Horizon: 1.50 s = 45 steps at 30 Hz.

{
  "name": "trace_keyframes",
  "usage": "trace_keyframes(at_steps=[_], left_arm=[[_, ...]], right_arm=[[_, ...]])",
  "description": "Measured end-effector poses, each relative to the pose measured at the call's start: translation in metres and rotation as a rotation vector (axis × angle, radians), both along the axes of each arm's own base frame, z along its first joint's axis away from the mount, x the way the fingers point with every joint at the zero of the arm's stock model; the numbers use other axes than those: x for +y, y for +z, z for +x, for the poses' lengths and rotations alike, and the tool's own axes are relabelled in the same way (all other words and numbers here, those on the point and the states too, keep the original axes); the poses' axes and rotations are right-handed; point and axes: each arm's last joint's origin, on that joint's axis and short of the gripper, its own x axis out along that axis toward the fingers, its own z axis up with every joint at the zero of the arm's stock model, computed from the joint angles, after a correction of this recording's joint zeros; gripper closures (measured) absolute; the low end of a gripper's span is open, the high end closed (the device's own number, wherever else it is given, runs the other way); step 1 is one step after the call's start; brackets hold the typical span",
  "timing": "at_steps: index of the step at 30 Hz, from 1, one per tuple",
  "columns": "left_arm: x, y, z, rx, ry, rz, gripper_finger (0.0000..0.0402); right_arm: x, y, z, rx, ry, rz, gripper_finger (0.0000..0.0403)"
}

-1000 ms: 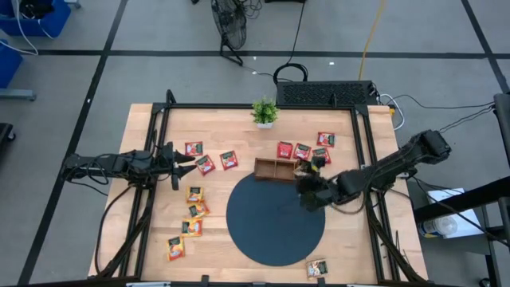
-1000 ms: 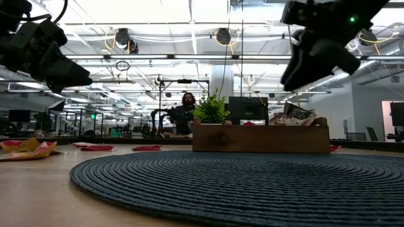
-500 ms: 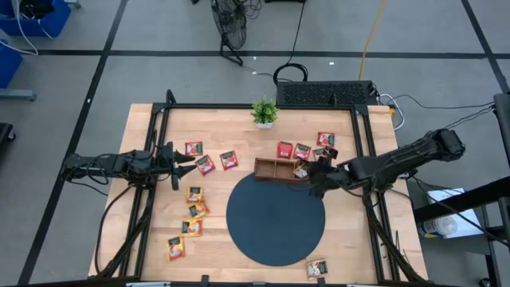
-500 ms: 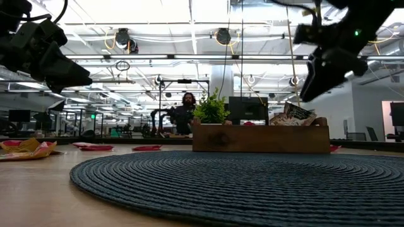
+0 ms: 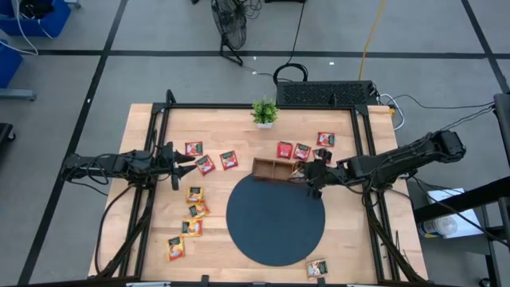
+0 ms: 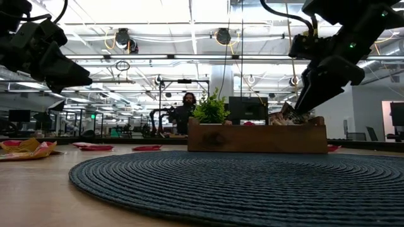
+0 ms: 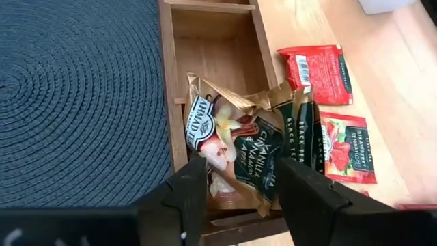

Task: Pick & Place Tea
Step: Put the top brown tea bag into the right slot of the wooden organizer

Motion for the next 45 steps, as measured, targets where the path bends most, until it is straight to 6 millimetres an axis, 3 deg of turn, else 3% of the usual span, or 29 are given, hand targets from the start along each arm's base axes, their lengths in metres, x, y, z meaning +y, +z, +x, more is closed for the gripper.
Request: trace_keyframes(at_steps=[16,23,36,45], left_arm=[[0.0,0.0,0.0,0.001,0.0,0.0,0.024],[0.0,0.0,0.0,0.0,0.0,0.0,0.024],[0.0,0.0,0.0,0.0,0.0,0.0,0.024],[0.0,0.0,0.0,0.0,0.0,0.0,0.024]], right_arm=[[0.001,0.003,0.005,-0.022,0.097,-0.059,0.034],[0.003,0.003,0.005,-0.007,0.17,-0.039,0.0398],[0.013,0.013,0.002,-0.031,0.266,-0.117,0.0394],[0.007,0.028,-0.007,-0.104,0.253,-0.187,0.0314]])
